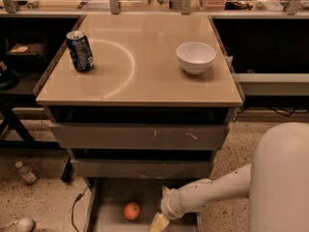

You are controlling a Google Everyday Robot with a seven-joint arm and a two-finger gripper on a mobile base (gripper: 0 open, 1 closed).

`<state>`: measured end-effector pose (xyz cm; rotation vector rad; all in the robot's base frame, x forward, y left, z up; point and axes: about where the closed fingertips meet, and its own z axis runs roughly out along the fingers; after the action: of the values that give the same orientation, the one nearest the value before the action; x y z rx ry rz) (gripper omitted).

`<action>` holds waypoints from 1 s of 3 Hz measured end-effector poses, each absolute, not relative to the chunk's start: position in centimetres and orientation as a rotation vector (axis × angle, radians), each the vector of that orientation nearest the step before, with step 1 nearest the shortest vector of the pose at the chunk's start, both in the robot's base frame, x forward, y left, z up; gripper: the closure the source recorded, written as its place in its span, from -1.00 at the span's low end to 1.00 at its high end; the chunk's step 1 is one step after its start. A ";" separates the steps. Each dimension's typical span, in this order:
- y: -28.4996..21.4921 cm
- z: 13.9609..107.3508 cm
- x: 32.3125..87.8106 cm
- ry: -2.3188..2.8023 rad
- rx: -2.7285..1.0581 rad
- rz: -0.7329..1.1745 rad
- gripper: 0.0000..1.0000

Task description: Pick orange from bottom drawer and place on counter

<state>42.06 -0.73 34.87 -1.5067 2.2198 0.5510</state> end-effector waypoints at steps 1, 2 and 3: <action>1.5 32.4 43.2 2.117 -1.513 0.597 -1.00; 4.1 25.7 45.6 2.027 -1.527 0.622 -1.00; 4.1 25.7 45.6 2.027 -1.527 0.622 -1.00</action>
Offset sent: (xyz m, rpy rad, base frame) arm 0.0502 0.0510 -0.1010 0.1522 -0.1418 0.0997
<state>45.58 4.13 25.73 -1.5271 2.0265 0.6221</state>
